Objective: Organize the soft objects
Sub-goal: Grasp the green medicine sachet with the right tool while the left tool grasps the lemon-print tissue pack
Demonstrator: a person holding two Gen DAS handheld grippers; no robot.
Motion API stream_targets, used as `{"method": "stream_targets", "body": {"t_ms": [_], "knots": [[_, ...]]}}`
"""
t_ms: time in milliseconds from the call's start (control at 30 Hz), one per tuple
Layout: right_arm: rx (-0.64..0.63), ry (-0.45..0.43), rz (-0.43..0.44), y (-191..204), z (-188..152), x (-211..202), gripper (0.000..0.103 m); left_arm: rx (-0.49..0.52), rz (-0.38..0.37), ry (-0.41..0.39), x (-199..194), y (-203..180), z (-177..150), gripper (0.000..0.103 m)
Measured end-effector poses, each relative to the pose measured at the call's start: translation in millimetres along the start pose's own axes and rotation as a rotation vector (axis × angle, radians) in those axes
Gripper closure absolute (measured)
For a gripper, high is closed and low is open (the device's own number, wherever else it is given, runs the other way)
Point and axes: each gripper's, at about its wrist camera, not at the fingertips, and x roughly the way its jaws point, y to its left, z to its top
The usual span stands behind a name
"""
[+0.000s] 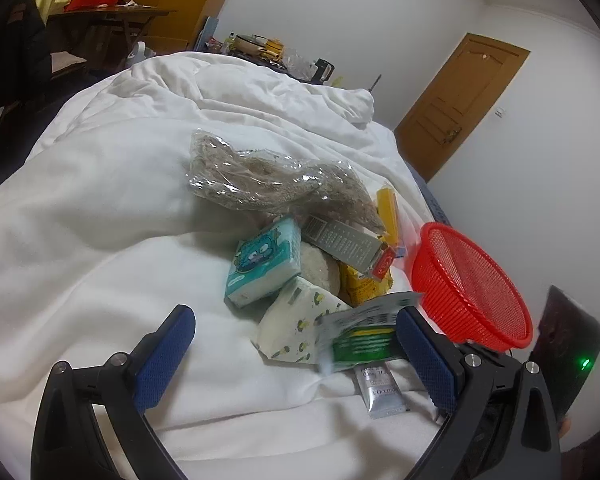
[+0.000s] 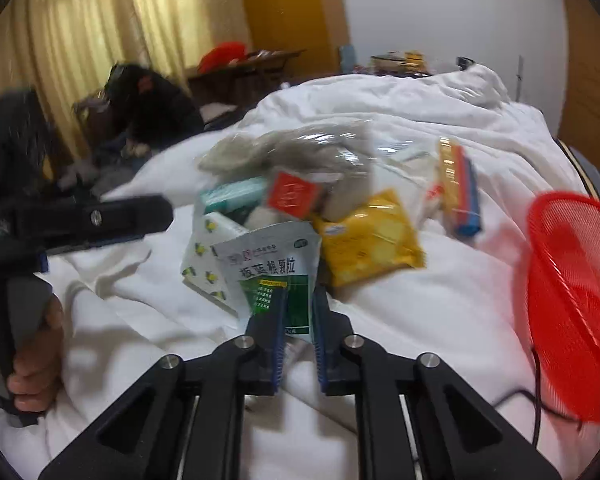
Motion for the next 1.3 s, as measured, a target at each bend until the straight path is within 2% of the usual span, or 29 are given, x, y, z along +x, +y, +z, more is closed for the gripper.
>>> {"method": "stream_targets", "body": {"t_ms": [133,267,467,600,633,733,767,900,1133,1233,1300], "knots": [[0.044,-0.033,0.033,-11.0,-5.1,-17.8,0.095,0.028,0.007,0.021,5.4,-6.5,-2.6,0.002],[0.061,-0.096,0.021,-15.9,-3.4,-30.8,0.096,0.037,0.004,0.077,19.7,-8.1,-4.4,0.002],[0.117,-0.098,0.020,-27.3,-1.5,-29.6,0.096,0.024,0.014,0.122,34.1,-6.6,-2.3,0.003],[0.123,-0.117,-0.006,-28.5,-3.1,-35.3,0.096,0.088,0.050,0.154,43.9,-23.0,7.5,0.003],[0.126,-0.120,-0.010,-28.8,-3.4,-36.4,0.096,0.116,0.061,0.174,48.9,-27.1,8.0,0.006],[0.126,-0.130,-0.019,-29.3,-4.3,-39.1,0.096,0.151,0.079,0.238,64.9,-32.6,2.0,0.030],[0.124,-0.131,-0.020,-29.6,-4.2,-38.9,0.096,0.139,0.064,0.253,68.3,-29.7,-0.3,0.032],[0.122,-0.125,-0.007,-30.4,-4.1,-36.0,0.096,0.059,0.003,0.236,66.0,-14.2,0.7,0.034],[0.122,-0.114,0.000,-29.4,-4.3,-32.0,0.096,0.037,-0.014,0.221,68.6,-9.4,-3.2,0.034],[0.129,-0.112,0.001,-30.0,-4.4,-31.7,0.096,0.050,0.017,0.184,60.2,-9.9,-7.3,0.059],[0.128,-0.116,0.000,-29.4,-4.5,-33.0,0.096,0.048,0.006,0.165,53.1,-7.1,-11.3,0.067]]}}
